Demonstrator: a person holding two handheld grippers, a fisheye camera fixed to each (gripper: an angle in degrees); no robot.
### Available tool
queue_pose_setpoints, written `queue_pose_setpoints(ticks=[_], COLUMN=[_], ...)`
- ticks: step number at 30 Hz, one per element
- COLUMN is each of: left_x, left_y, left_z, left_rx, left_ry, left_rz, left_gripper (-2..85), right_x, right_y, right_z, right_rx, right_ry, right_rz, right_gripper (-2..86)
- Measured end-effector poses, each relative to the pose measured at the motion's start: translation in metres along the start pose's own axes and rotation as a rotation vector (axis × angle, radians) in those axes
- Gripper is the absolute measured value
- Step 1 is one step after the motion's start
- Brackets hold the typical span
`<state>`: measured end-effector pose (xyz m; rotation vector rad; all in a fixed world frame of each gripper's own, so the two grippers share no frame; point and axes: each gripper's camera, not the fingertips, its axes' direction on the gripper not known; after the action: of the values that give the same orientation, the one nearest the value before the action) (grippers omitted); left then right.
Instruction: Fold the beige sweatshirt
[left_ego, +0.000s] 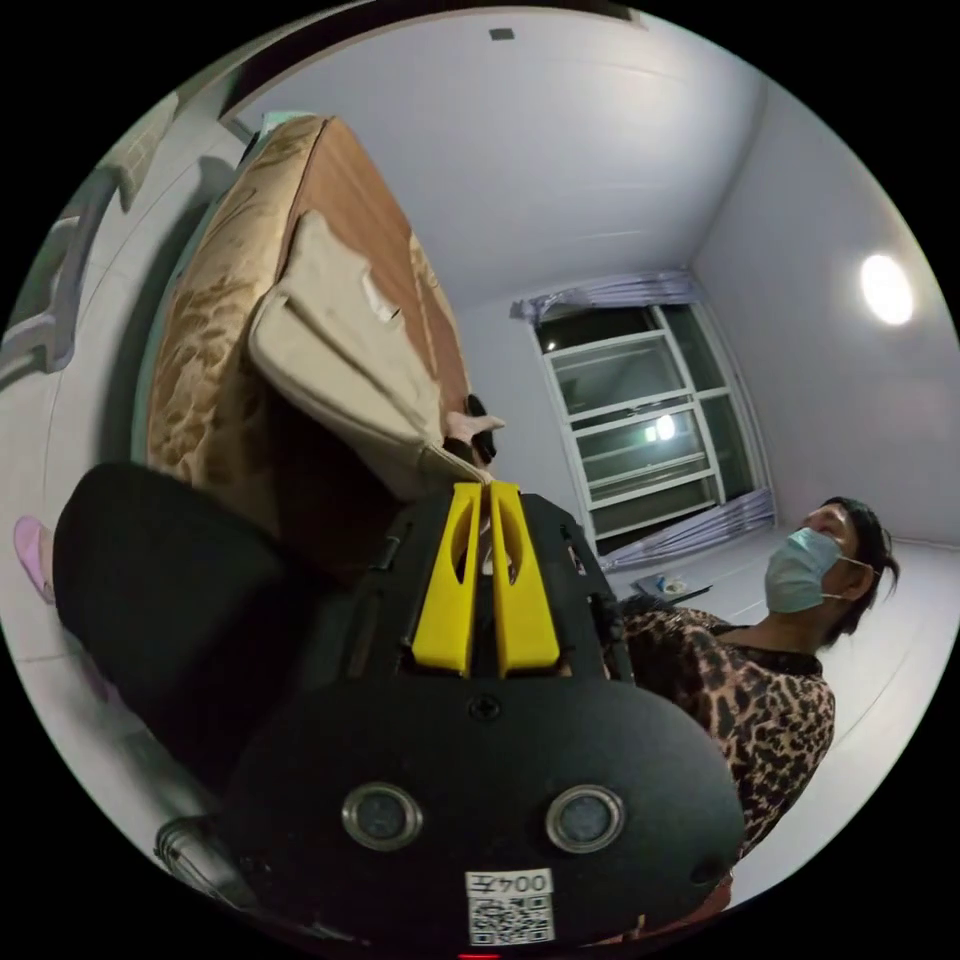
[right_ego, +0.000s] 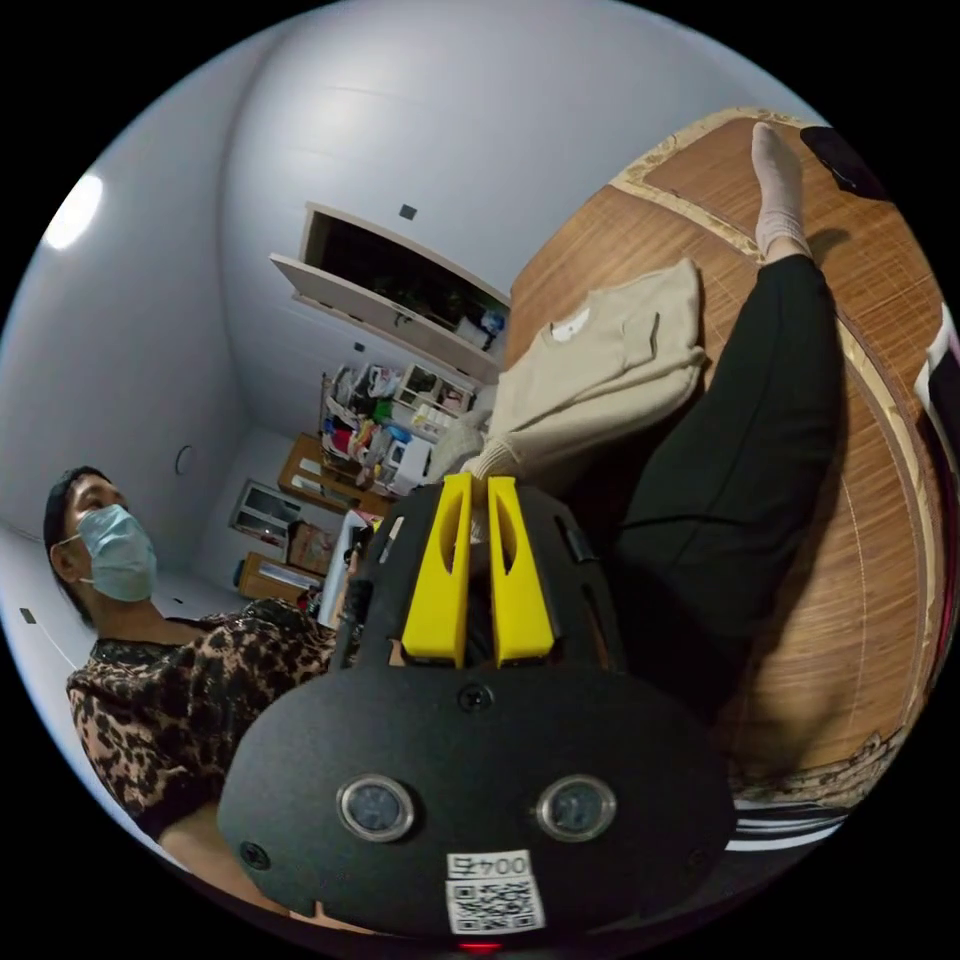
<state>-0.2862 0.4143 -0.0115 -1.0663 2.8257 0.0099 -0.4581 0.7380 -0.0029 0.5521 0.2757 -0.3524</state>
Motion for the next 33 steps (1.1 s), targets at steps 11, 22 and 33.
queue_pose_setpoints(ticks=[11,22,33], left_x=[0.04,-0.039,-0.128], left_y=[-0.142,-0.348,-0.378], left_z=[0.004,0.076,0.11], left_rx=[0.091,0.095,0.205], left_ry=[0.093,-0.069,-0.335], left_rz=[0.072,-0.035,0.011], left_gripper=[1.7,1.8,2.2], right_x=[0.002,0.088,0.135], right_y=[-0.11,-0.34,-0.389], right_z=[-0.013,0.083,0.18], right_rx=[0.123,0.063,0.064], right_ry=[-0.12,0.009,0.457], right_rz=[-0.025,0.077,0.028], right_gripper=[2.8,3.4,9.8])
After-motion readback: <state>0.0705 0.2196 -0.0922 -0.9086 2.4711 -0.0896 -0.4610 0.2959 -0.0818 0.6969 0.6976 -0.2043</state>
